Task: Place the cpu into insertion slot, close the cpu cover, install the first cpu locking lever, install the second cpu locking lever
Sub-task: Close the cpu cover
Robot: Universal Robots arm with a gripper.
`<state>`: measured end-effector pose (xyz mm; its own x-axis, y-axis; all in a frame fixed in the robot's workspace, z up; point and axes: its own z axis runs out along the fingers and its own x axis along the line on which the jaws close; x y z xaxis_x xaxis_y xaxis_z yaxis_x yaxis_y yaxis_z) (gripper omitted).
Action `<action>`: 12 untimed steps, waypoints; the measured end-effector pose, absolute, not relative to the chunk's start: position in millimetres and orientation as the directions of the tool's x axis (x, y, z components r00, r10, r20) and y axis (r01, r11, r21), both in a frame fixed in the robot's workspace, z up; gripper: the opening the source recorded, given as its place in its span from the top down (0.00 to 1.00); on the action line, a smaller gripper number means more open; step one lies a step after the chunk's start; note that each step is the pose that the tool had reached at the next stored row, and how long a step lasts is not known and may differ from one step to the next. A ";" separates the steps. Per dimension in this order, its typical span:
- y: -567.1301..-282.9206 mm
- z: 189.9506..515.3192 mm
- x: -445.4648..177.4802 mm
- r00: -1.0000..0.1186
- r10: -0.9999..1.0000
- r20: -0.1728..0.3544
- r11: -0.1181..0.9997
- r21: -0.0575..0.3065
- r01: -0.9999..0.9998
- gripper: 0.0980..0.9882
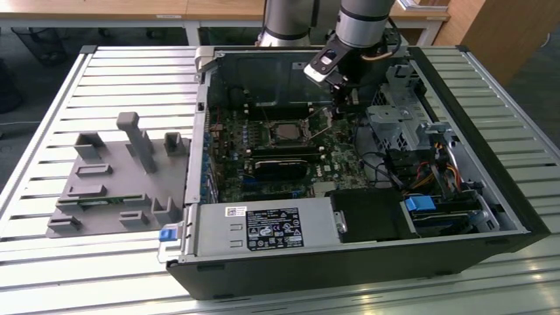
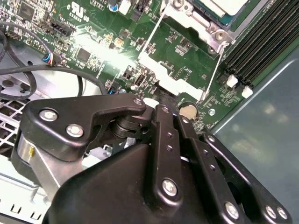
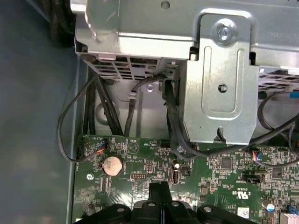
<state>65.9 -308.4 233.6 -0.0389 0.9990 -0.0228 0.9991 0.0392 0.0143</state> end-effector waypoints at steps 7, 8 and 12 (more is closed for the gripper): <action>-308.3 233.6 56.1 -0.039 0.999 -0.023 0.039 0.014 0.999 0.99; -308.2 233.6 54.5 -0.039 0.999 -0.023 0.039 0.014 0.999 0.99; -308.2 233.6 47.0 -0.039 0.999 -0.023 0.039 0.014 0.999 0.99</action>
